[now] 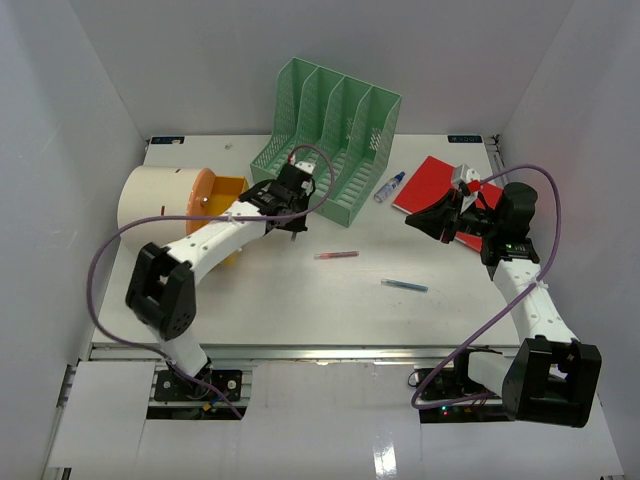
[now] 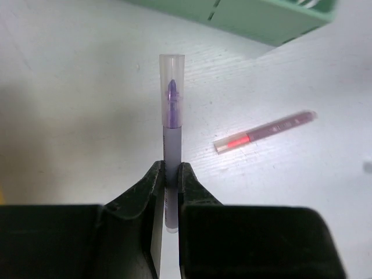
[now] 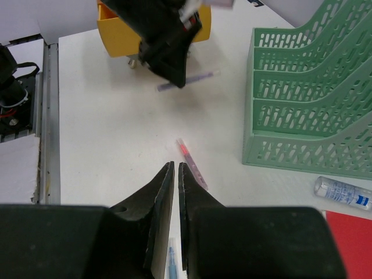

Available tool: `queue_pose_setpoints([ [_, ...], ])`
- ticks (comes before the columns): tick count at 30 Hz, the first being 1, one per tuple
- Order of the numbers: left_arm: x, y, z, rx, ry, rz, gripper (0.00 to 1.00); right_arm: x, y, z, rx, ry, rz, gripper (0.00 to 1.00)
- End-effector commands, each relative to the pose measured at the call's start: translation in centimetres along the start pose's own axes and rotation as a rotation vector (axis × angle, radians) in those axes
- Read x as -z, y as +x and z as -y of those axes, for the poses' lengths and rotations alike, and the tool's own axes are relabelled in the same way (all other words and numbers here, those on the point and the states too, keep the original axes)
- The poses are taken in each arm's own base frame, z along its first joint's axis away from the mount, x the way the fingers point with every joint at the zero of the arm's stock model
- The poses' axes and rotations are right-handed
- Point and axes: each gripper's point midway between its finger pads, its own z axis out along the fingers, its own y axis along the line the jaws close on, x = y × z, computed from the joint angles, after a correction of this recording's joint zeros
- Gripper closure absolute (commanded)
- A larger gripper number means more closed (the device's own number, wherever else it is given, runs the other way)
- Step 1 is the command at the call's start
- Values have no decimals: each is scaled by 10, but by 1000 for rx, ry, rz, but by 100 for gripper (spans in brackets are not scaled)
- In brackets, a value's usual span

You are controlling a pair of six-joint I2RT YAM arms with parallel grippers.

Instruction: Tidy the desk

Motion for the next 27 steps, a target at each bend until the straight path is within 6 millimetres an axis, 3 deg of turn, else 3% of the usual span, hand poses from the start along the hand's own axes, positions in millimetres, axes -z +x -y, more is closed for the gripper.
queue_pose_setpoints([
  [1, 75, -38, -21, -192, 23, 195, 100, 0, -6, -3, 28, -42, 3, 86],
  [3, 94, -43, -40, -193, -43, 224, 100, 0, -5, -3, 27, -42, 3, 86],
  [12, 124, -51, -119, -171, -345, 222, 100, 0, -1, 2, 17, -27, -5, 86],
  [16, 128, -40, -148, -132, -453, 199, 100, -1, 2, 4, 12, -26, -10, 86],
  [20, 128, -29, -162, -104, -501, 180, 97, -1, 4, 5, 12, -25, -16, 86],
  [23, 127, -27, -163, -76, -506, 182, 88, 0, 6, 5, 16, -27, -18, 86],
  [27, 121, -21, -161, -58, -495, 169, 59, 0, 10, 1, 26, -56, -28, 81],
])
